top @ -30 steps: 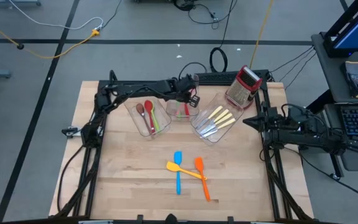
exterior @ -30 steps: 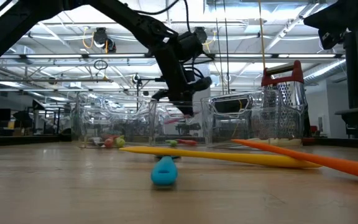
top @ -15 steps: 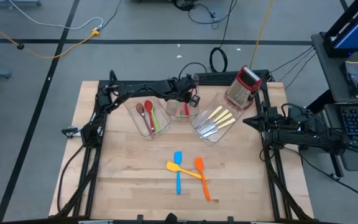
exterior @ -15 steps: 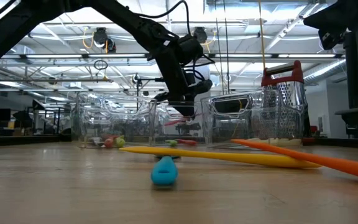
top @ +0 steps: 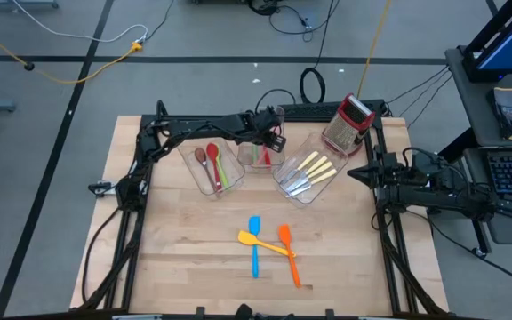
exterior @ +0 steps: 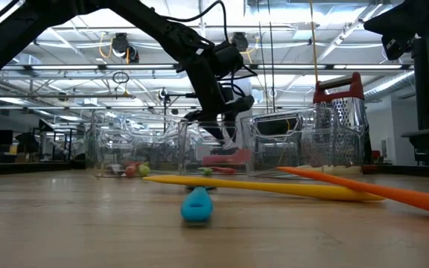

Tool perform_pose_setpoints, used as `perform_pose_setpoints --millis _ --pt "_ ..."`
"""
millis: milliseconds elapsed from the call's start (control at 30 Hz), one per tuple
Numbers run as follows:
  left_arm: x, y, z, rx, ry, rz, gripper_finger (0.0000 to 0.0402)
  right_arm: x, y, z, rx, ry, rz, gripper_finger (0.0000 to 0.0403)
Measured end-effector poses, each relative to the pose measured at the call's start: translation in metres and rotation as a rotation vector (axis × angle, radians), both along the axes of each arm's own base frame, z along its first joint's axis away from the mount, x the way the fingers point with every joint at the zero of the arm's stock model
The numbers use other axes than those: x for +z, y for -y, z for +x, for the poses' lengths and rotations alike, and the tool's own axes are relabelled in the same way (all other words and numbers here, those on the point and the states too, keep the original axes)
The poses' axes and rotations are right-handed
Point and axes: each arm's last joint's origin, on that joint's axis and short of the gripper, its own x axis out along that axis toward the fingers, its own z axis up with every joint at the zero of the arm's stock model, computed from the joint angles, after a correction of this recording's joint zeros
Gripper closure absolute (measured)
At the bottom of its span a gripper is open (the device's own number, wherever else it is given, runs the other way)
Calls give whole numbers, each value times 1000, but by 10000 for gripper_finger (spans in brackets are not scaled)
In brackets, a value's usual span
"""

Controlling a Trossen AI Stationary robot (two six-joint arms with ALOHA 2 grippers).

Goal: Pick & Place Kitchen Items
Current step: Put the pink spatula into the middle transparent bin, then put the yellow spatula into the middle transparent bin

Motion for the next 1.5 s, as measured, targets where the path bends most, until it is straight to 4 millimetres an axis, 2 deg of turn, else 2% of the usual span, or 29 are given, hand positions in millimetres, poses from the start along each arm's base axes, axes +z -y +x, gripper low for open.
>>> perform_pose_setpoints --millis 133,233,433,600,767,900,1167,1500 --pt "2 -1 -1 -33 -6 7 218 0 0 0 0 0 0 403" --pt "14 -2 -4 -71 14 17 197 0 0 0 0 0 0 403" --pt "55 0 -16 -129 63 100 188 0 0 0 0 0 0 403" --pt "98 19 -27 -180 170 112 188 0 0 0 -1 -1 0 403" --pt "131 57 -35 -209 279 31 188 0 0 0 0 -1 -3 403" --pt "144 99 -37 -219 307 -39 188 0 0 0 1 -2 -5 403" --pt "140 186 -28 -160 357 -261 188 0 0 0 1 -1 -3 403" --pt "122 271 -30 -23 373 -314 188 0 0 0 5 -4 -14 403"
